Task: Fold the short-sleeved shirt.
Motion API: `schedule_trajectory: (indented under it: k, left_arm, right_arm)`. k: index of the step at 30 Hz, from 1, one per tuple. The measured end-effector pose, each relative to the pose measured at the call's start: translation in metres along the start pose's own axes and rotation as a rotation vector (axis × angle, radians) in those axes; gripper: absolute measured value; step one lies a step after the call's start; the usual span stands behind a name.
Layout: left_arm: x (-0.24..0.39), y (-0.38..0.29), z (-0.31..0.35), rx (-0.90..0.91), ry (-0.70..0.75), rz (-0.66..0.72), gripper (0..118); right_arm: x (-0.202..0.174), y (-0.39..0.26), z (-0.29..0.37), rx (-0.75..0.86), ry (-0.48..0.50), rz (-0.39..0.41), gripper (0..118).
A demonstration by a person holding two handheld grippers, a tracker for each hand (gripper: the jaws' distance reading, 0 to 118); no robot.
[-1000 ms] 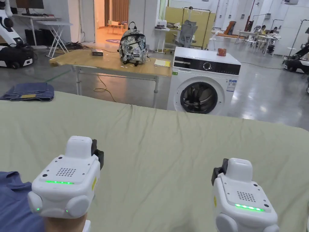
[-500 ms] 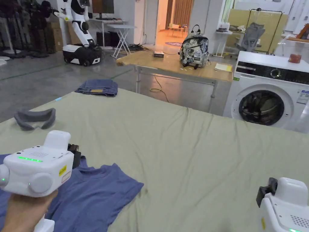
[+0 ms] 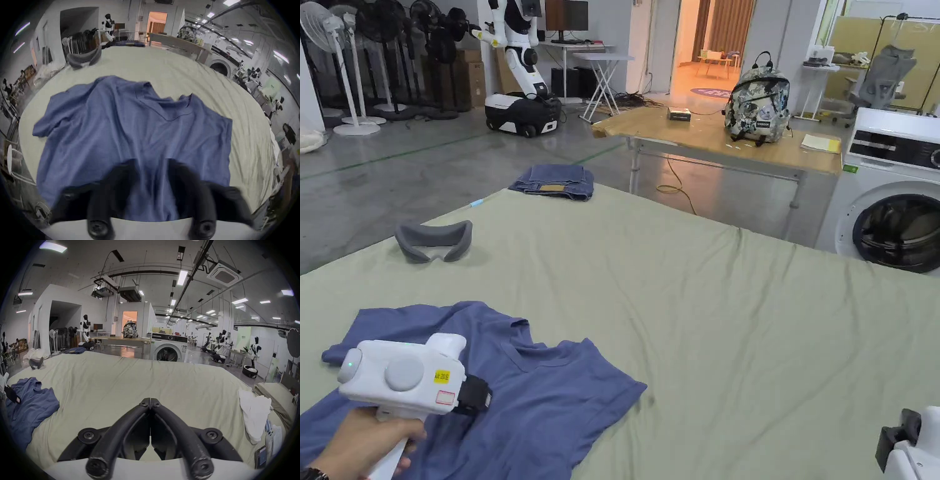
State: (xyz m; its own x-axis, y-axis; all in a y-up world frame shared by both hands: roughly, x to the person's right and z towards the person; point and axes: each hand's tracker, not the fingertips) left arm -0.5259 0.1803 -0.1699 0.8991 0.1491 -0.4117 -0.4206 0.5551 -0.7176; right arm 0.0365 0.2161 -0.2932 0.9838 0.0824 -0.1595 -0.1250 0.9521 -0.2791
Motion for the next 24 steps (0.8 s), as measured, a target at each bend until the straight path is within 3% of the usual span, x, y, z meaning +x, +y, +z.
schedule_trajectory:
  k: [1, 4, 9, 12, 14, 15, 24]
  left_arm:
    - [0.001, -0.007, -0.007, -0.01, -0.002, 0.004, 104]
    - [0.007, -0.011, -0.023, -0.064, -0.016, 0.008, 104]
    - [0.029, -0.023, -0.041, -0.089, 0.127, -0.164, 100]
    - [0.034, -0.023, -0.035, -0.06, 0.115, -0.158, 62]
    - [0.037, -0.024, -0.027, -0.039, 0.117, -0.137, 14]
    - [0.035, -0.024, -0.027, -0.035, 0.127, -0.133, 2]
    - [0.018, -0.021, 0.011, 0.146, 0.057, -0.06, 0]
  right_arm:
    - [0.0, -0.001, 0.0, -0.004, 0.0, 0.004, 0]
    - [0.001, -0.004, -0.002, -0.015, -0.002, 0.011, 0]
    - [0.001, -0.007, -0.002, -0.028, -0.003, 0.016, 0]
    - [0.002, -0.01, 0.0, -0.031, -0.004, 0.02, 0]
    - [0.002, -0.011, 0.0, -0.035, -0.002, 0.019, 0]
    - [0.002, -0.012, -0.001, -0.038, -0.002, 0.019, 0]
    - [0.006, -0.017, 0.005, -0.041, -0.004, 0.0, 0]
